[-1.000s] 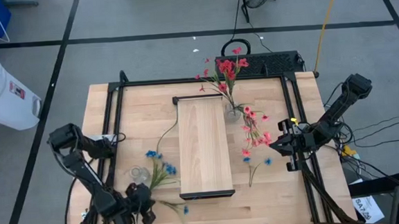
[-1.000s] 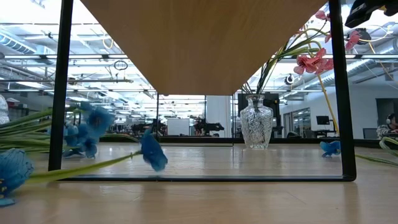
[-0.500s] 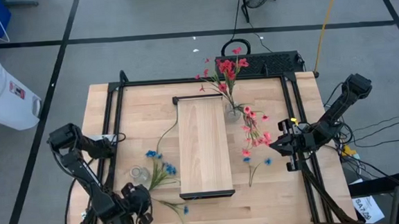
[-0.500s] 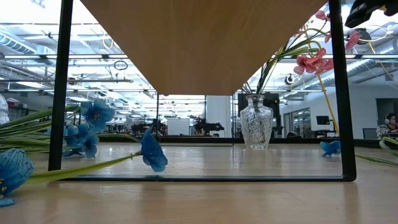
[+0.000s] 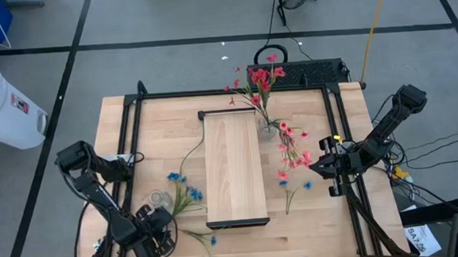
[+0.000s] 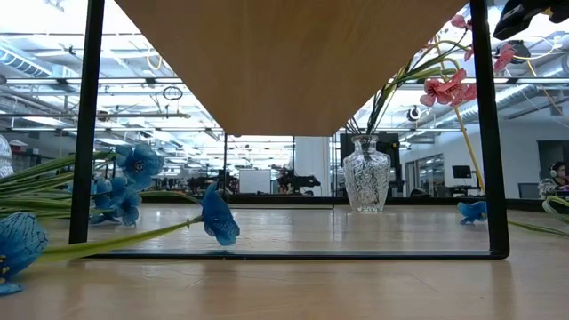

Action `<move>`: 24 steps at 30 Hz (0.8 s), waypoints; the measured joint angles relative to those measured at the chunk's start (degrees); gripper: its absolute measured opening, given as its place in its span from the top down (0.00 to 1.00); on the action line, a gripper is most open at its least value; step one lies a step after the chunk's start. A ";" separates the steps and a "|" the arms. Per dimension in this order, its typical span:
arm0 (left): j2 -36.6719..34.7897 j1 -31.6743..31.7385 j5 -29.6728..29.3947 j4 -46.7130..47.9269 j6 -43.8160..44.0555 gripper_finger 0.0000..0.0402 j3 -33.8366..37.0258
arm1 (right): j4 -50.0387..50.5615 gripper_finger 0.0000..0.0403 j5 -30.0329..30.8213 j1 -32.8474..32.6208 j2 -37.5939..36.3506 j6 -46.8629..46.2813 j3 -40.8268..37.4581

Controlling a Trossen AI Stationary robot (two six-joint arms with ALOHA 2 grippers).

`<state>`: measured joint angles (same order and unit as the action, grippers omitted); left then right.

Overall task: Pick and place flowers into a vace then onto a shelf
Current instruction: Put the left blue flowers into the left transparent vase

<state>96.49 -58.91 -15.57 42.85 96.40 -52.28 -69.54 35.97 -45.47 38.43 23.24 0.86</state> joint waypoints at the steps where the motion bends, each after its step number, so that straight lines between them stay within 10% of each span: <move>1: 0.00 0.06 -0.14 0.09 0.11 0.50 0.43 | 0.00 0.98 0.00 0.00 -0.02 0.00 0.00; 13: -0.57 -0.09 -2.09 -7.13 -0.32 0.62 6.72 | 0.00 0.98 0.01 0.00 -0.02 -0.02 -0.01; 24: -0.26 -0.57 -6.48 -10.63 0.14 0.95 7.44 | 0.02 0.98 0.00 -0.01 0.01 -0.02 -0.02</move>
<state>96.23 -59.48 -22.05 32.22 96.54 -44.84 -69.52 35.97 -45.48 38.44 23.22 0.84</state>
